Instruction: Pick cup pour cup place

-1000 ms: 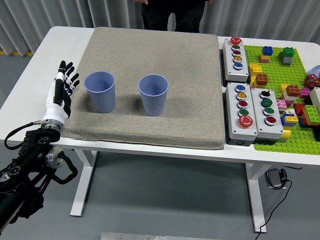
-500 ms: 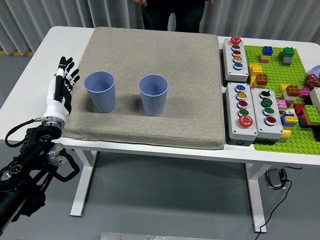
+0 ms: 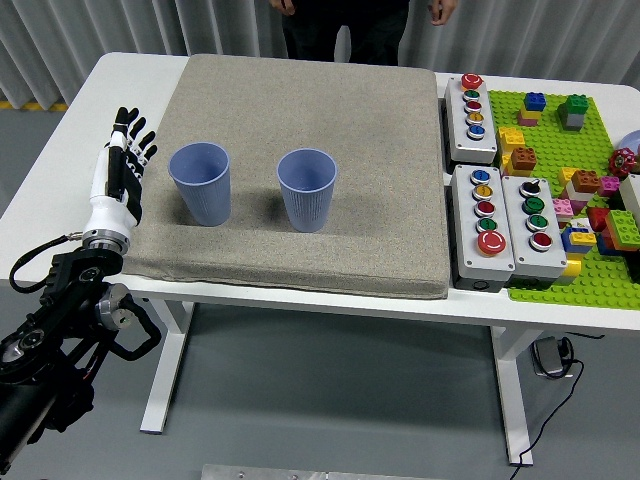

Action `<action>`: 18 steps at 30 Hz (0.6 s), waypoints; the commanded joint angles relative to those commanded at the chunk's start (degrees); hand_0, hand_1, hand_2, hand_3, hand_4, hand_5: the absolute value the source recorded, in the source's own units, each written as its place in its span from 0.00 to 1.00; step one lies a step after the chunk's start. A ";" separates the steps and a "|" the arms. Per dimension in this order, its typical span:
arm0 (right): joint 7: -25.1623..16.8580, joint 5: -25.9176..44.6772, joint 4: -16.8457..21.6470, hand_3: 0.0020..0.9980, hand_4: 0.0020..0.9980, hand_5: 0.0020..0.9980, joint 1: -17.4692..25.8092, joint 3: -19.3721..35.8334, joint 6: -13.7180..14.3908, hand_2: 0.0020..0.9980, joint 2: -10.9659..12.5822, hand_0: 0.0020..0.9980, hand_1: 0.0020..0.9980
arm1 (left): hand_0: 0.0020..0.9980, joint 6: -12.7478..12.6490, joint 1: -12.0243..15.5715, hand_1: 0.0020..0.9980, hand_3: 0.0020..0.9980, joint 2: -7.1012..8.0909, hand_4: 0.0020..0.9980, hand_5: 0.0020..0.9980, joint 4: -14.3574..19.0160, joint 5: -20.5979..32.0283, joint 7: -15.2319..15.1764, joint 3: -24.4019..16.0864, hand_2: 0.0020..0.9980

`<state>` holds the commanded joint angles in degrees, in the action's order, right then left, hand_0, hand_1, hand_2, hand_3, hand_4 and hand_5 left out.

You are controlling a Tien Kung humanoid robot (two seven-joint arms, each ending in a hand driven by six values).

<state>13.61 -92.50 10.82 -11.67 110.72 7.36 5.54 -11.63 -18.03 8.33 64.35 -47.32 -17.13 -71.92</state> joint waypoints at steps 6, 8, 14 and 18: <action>-0.03 -0.29 -0.01 0.59 0.00 0.25 0.36 0.09 -0.11 0.60 -0.07 0.70 0.63 | 0.91 0.05 0.70 0.92 0.96 -0.21 0.76 1.00 0.18 -0.27 0.15 0.28 0.98; -0.22 0.32 -0.17 0.59 0.00 0.25 0.60 -0.43 -0.09 0.60 0.01 0.70 0.63 | 0.91 0.04 0.91 0.92 0.96 -0.08 0.76 1.00 0.30 -0.16 0.12 0.61 0.98; -0.52 2.41 -0.50 0.60 0.00 0.25 0.90 -2.47 -0.23 0.60 0.35 0.70 0.63 | 0.91 -0.05 0.73 0.92 0.96 0.60 0.76 1.00 0.58 -0.05 0.23 1.51 0.98; -0.56 2.82 -0.51 0.60 0.00 0.26 0.98 -2.73 -0.24 0.60 0.41 0.70 0.63 | 0.91 -0.14 0.90 0.91 0.96 0.74 0.76 1.00 0.85 -0.09 0.23 1.51 0.98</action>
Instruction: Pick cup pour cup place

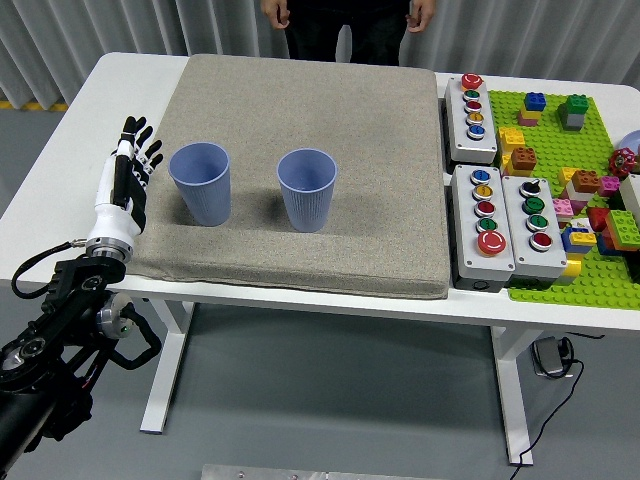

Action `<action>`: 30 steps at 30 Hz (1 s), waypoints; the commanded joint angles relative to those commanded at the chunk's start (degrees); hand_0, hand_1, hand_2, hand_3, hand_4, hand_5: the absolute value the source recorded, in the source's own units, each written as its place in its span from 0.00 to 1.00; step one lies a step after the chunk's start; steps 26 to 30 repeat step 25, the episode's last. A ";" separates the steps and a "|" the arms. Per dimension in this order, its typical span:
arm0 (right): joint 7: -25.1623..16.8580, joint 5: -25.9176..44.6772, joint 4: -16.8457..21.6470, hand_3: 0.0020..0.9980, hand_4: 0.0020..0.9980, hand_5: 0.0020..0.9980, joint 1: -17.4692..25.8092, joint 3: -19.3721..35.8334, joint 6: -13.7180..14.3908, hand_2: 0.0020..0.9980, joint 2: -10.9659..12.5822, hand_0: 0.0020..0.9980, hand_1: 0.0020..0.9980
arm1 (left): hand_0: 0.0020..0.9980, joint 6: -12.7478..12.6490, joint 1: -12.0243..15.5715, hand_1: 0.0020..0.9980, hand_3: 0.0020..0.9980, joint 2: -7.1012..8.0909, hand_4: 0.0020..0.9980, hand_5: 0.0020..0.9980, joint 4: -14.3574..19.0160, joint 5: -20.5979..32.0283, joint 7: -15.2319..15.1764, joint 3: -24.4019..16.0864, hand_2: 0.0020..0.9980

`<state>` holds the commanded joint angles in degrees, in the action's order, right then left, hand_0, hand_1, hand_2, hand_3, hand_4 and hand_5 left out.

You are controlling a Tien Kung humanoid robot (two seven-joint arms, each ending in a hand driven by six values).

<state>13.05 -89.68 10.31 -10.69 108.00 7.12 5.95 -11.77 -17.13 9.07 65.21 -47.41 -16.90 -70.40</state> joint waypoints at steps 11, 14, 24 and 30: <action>-0.04 -0.90 0.00 0.60 0.00 0.27 -0.05 1.03 -0.05 0.60 0.01 0.70 0.63 | 0.91 -0.10 -0.05 0.91 0.96 0.11 0.76 1.00 0.53 -0.21 0.14 -0.23 0.98; -0.26 -0.27 0.00 0.60 0.00 0.27 -0.20 0.80 0.05 0.60 0.07 0.70 0.63 | 0.91 -0.12 -0.22 0.91 0.96 0.02 0.76 1.00 0.65 -0.26 0.14 -0.54 0.98; -0.30 0.32 0.00 0.60 0.00 0.27 -1.20 0.64 0.38 0.60 -0.03 0.70 0.63 | 0.91 -0.19 -1.78 0.91 0.97 -0.53 0.76 1.00 0.55 -0.21 0.28 0.09 0.98; -0.28 0.20 0.00 0.60 0.00 0.27 -1.24 0.71 0.36 0.60 -0.04 0.70 0.63 | 0.91 -0.18 -1.86 0.91 0.97 -0.56 0.76 1.00 0.55 -0.25 0.29 0.12 0.98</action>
